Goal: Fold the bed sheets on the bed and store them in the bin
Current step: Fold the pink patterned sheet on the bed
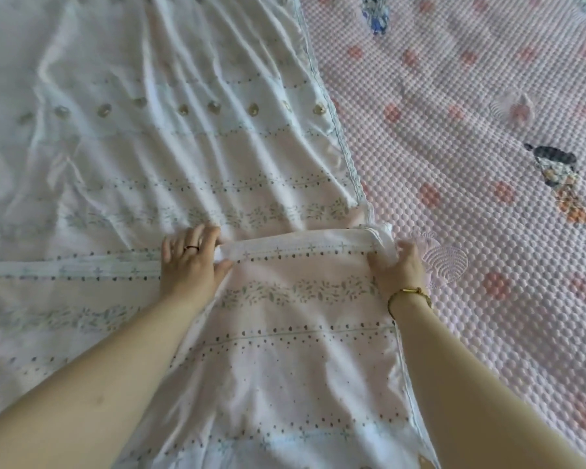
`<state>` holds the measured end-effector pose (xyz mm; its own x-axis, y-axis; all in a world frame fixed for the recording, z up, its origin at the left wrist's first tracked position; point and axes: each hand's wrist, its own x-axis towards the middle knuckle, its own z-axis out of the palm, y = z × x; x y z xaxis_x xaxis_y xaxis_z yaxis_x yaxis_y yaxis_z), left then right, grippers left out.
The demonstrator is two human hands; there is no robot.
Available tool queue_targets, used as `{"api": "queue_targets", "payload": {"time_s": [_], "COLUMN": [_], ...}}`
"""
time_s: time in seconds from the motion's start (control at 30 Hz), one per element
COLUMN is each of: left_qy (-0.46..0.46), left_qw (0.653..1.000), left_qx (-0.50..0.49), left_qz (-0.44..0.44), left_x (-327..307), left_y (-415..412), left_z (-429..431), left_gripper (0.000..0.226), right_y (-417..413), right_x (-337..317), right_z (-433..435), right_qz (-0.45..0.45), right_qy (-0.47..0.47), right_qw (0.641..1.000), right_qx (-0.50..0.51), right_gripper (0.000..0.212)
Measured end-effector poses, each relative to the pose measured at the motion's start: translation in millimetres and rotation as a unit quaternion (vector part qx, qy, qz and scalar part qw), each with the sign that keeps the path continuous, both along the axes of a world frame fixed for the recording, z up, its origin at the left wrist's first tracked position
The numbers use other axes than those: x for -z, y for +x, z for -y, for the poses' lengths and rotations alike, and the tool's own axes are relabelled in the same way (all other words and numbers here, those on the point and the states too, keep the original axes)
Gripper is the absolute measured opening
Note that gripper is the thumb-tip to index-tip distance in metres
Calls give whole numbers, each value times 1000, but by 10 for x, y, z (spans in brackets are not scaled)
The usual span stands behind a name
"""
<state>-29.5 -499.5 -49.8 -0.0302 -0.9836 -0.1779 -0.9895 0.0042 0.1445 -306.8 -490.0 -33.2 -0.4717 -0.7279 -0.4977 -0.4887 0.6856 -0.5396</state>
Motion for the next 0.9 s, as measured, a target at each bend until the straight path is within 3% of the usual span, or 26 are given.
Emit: {"api": "queue_targets", "payload": {"time_s": [0.07,0.17,0.27,0.4,0.47,0.53,0.6,0.63,0.7,0.8,0.9], "left_qy": [36,71,35,133,153,159,125,109,104,171,195], "left_qw": [999,996,997,984,970,928,856,819,765,697,584], "left_qx": [-22,-19,-18,-62,-120,-220,-349,-407,-507,-597,-648], "left_qz": [0,-45,-67,-96,-149,-254,-361,-389,-384,-357,-449], "left_x": [43,86,100,11,-100,-225,-365,-399,-462,-470,-486], "left_y": [33,82,82,60,67,114,178,215,295,368,359], "left_z": [-145,-491,-818,-1221,-1392,-1593,-1859,-1968,-2266,-2736,-2998], "left_gripper": [59,61,68,58,57,43,20,19,37,50,53], "right_y": [-61,-194,-311,-378,-395,-402,-361,-339,-265,-210,-193], "right_x": [-17,-119,-180,-96,-83,-100,-197,-241,-372,-520,-556], "right_z": [-226,-666,-1222,-1882,-2070,-2213,-2311,-2332,-2368,-2424,-2496], "right_qz": [42,118,145,167,168,173,185,196,214,215,212], "right_qy": [18,63,169,304,310,270,220,197,151,106,76], "right_qw": [999,991,973,934,933,947,957,958,959,961,962], "right_qx": [8,-3,-64,-88,-73,-21,48,73,109,140,155], "right_gripper": [64,66,44,38,25,23,27,26,15,22,19]}}
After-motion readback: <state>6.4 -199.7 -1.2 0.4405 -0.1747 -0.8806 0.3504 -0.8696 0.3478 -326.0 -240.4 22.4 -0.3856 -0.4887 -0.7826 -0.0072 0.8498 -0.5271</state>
